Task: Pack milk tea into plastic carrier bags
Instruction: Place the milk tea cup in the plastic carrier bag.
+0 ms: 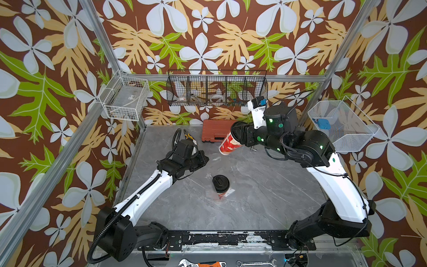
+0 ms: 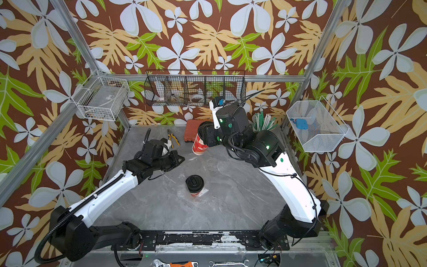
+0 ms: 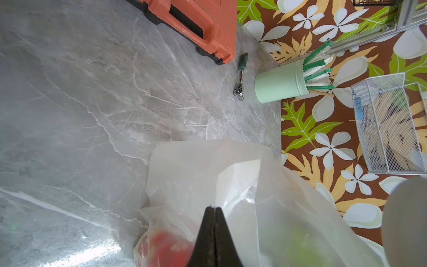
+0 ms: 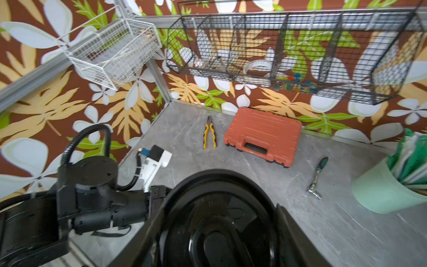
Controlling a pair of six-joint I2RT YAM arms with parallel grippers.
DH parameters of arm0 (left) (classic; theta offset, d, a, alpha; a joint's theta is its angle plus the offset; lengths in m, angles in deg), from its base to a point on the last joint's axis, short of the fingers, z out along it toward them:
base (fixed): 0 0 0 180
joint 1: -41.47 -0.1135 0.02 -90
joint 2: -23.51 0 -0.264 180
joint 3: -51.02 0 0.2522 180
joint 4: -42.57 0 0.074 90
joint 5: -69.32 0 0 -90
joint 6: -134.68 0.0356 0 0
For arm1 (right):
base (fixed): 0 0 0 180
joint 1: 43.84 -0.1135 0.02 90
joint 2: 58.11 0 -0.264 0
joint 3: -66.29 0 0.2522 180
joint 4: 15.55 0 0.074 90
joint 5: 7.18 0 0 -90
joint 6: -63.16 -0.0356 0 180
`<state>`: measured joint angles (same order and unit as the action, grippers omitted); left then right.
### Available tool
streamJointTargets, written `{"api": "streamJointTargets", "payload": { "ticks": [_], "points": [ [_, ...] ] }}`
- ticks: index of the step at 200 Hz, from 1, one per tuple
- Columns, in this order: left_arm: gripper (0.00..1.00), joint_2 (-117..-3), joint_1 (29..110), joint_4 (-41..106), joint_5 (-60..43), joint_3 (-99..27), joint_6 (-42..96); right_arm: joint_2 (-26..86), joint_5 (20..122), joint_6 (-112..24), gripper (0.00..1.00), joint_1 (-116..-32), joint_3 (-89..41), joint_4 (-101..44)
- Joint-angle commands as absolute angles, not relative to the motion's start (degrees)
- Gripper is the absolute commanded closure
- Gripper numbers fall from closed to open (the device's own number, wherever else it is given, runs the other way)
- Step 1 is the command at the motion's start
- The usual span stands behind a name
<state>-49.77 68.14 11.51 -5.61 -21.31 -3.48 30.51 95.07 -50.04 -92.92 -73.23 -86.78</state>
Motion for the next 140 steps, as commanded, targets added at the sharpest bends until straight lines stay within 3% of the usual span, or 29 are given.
{"api": "streamJointTargets", "payload": {
  "ticks": [1,53,140],
  "points": [
    [1.0,-49.63,68.35,12.39,-5.85,-21.75,-3.77,30.31,91.85,-51.59,0.39,-94.75,-73.45,-83.09],
    [1.0,-48.7,68.54,12.02,-6.18,-21.55,-4.01,31.09,91.28,-53.42,0.4,-98.91,-70.54,-82.52],
    [1.0,-47.53,68.61,10.63,-6.62,-22.85,-3.74,29.93,101.45,-53.46,0.4,-98.91,-62.25,-85.3]
  ]
}}
